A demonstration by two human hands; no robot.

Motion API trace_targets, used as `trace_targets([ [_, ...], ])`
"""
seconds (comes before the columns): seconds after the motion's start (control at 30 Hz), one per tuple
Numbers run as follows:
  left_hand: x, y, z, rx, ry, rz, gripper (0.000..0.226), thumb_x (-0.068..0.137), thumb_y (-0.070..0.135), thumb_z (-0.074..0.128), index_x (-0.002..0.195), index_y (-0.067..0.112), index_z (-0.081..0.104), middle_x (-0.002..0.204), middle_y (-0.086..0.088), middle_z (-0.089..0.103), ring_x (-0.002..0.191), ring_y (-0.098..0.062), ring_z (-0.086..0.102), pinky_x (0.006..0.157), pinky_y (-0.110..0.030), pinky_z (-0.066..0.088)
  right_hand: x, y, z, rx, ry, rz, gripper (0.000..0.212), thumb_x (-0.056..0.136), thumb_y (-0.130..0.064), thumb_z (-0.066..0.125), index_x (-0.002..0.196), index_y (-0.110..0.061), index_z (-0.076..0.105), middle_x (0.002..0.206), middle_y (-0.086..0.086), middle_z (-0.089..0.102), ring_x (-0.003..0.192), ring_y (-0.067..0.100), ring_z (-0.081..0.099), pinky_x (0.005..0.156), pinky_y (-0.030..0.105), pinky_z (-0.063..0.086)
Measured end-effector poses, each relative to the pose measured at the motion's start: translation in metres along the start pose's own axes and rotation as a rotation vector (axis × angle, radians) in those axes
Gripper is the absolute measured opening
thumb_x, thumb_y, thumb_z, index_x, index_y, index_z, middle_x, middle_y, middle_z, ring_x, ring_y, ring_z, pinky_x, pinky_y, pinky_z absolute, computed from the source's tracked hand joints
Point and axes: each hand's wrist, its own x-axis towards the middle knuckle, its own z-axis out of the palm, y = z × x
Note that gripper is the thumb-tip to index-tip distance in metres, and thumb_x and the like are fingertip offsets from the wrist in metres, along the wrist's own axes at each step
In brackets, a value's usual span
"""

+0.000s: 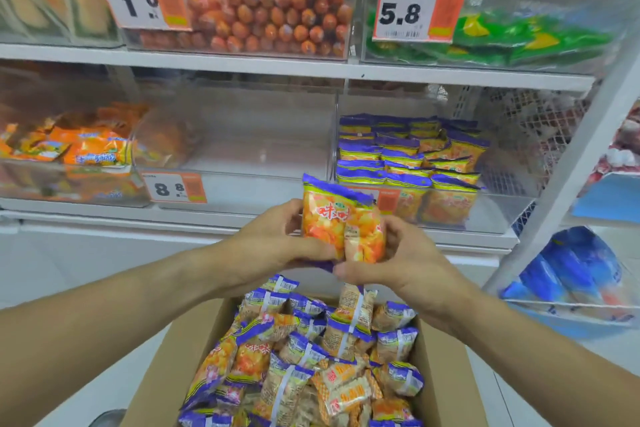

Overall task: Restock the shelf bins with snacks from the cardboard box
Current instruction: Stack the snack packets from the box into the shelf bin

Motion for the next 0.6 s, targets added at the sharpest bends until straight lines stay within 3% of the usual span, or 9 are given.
trace_targets([
  [0.13,0.015,-0.015,-0.001,0.0,0.177,0.001,0.037,0.085,0.021,0.077,0.119,0.017,0.062,0.111,-0.004,0.074,0.101,-0.02,0.072,0.088,-0.038,0.059,0.015,0.006,0.002,-0.008,-0.001,0.017,0.075,0.054,-0.006,0.095,0.119,-0.01,0.058,0.103,0.002,0.077,0.092,0.019,0.075,0.073,0.029,0.061],
  [0.27,0.027,-0.031,-0.008,0.03,0.116,0.003,0.045,0.086,0.022,0.078,0.125,0.017,0.057,0.115,-0.004,0.073,0.108,-0.024,0.07,0.096,-0.048,0.054,0.032,0.01,0.0,-0.038,0.069,-0.057,0.08,0.046,-0.018,0.096,0.116,-0.015,0.057,0.097,-0.002,0.077,0.088,0.015,0.076,0.071,0.027,0.06],
  [0.37,0.035,-0.035,-0.007,0.033,0.129,0.037,0.047,0.084,0.023,0.077,0.126,0.017,0.056,0.115,-0.005,0.073,0.108,-0.025,0.07,0.096,-0.05,0.054,0.045,0.016,-0.005,-0.052,0.133,-0.097,0.099,0.045,-0.034,0.102,0.127,-0.016,0.049,0.105,0.003,0.075,0.093,0.021,0.075,0.076,0.039,0.062],
  [0.43,0.04,-0.034,-0.005,0.012,0.172,0.047,0.05,0.081,0.025,0.077,0.125,0.017,0.057,0.115,-0.005,0.073,0.108,-0.026,0.07,0.096,-0.05,0.054,0.052,0.017,-0.007,-0.092,0.161,-0.118,0.102,0.045,-0.05,0.098,0.127,-0.018,0.047,0.105,0.002,0.074,0.091,0.017,0.075,0.071,0.033,0.061],
  [0.5,0.048,-0.033,-0.003,-0.018,0.212,0.046,0.049,0.083,0.024,0.079,0.126,0.017,0.057,0.115,-0.004,0.073,0.107,-0.025,0.07,0.095,-0.051,0.054,0.056,0.016,-0.008,-0.109,0.171,-0.122,0.081,0.062,-0.057,0.083,0.124,-0.022,0.044,0.105,0.002,0.073,0.085,0.007,0.072,0.062,0.019,0.054],
  [0.6,0.058,-0.029,0.001,-0.072,0.237,0.031,0.044,0.088,0.019,0.073,0.128,0.019,0.056,0.116,-0.001,0.073,0.107,-0.022,0.07,0.096,-0.049,0.055,0.063,0.017,-0.009,0.05,0.132,-0.035,0.035,0.094,-0.055,0.053,0.122,-0.035,0.044,0.114,-0.007,0.07,0.096,0.004,0.071,0.069,0.02,0.055],
])
